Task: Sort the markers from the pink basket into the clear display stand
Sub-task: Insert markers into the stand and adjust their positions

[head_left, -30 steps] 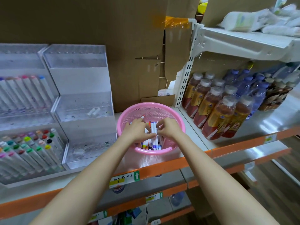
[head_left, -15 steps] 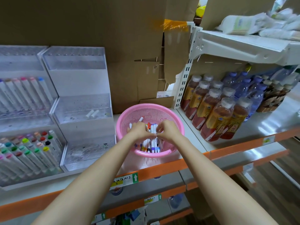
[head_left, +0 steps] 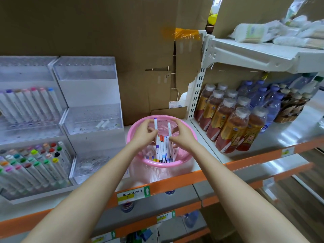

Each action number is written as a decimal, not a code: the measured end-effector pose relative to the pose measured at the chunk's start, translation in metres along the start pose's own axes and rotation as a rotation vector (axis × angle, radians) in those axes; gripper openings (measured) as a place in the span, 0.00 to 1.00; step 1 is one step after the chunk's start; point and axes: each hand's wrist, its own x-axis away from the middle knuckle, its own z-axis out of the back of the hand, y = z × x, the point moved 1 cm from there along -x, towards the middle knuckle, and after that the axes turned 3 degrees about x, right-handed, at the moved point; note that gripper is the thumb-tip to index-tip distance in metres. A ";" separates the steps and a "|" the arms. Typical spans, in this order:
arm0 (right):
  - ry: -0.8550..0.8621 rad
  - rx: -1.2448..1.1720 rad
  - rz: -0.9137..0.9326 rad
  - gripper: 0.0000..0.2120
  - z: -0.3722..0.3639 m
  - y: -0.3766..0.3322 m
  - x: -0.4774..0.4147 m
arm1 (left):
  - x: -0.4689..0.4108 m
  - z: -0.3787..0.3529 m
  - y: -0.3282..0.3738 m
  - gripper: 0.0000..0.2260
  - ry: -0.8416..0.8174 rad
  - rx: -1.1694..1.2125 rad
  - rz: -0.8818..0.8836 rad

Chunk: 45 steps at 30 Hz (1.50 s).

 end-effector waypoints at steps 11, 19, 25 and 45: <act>0.050 -0.106 0.265 0.29 -0.013 -0.074 0.026 | 0.057 0.060 0.035 0.19 0.225 -0.031 -0.331; 0.057 -0.153 0.468 0.28 -0.059 -0.160 0.029 | 0.108 0.153 0.044 0.20 0.432 -0.110 -0.408; 0.049 -0.167 0.564 0.28 -0.101 -0.227 0.031 | 0.140 0.236 0.037 0.18 0.580 -0.178 -0.449; 0.276 -0.118 0.634 0.27 -0.205 -0.358 -0.013 | 0.115 0.387 0.020 0.19 0.568 -0.244 -0.589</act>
